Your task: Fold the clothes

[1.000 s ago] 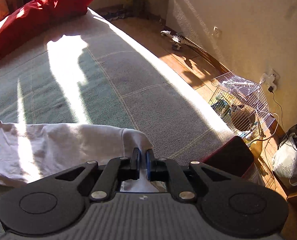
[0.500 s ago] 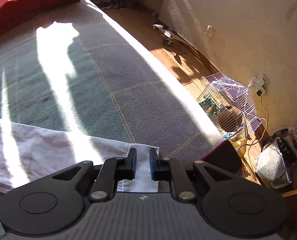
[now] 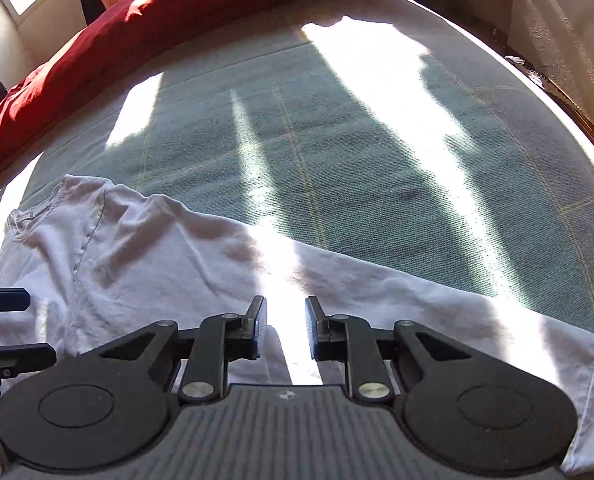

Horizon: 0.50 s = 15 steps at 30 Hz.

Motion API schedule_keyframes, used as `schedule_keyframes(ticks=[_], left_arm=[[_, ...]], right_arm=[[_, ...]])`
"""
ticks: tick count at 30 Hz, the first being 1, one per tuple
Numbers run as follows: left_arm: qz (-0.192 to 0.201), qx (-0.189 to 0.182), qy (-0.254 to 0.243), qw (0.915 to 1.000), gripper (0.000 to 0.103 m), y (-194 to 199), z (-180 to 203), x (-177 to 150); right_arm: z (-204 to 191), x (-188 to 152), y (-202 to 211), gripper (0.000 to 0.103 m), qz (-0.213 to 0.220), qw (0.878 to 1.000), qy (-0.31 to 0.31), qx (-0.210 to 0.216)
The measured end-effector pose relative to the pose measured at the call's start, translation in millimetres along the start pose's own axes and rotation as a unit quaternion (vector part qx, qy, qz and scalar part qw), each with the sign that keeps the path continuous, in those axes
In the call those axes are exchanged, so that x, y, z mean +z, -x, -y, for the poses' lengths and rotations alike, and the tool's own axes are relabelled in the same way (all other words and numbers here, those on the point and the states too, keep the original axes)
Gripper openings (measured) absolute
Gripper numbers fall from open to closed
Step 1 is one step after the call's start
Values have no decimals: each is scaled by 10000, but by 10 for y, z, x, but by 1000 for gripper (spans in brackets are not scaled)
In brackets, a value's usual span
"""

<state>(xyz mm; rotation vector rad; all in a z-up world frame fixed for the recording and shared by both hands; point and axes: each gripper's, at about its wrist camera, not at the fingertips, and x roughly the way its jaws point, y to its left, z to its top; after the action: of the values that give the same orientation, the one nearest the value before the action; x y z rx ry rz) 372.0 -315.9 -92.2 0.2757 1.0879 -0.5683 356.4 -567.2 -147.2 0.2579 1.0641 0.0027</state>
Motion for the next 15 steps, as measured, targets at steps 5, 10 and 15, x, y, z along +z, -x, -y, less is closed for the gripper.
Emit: schedule_keyframes(ticks=[5,10,15], left_arm=[[-67,64,169,9998,69,0,-162,-91],[13,63,268,9996,69,100,-338,-143],[165,113,363,9991,69,279,-547,-221]], right_arm=[[471,-142,132,26,-171,9949,-149,-984],[326,-28,210,34,-183,9906,-315,-1319],[-573,262,31,35,117,9994,198,-267]])
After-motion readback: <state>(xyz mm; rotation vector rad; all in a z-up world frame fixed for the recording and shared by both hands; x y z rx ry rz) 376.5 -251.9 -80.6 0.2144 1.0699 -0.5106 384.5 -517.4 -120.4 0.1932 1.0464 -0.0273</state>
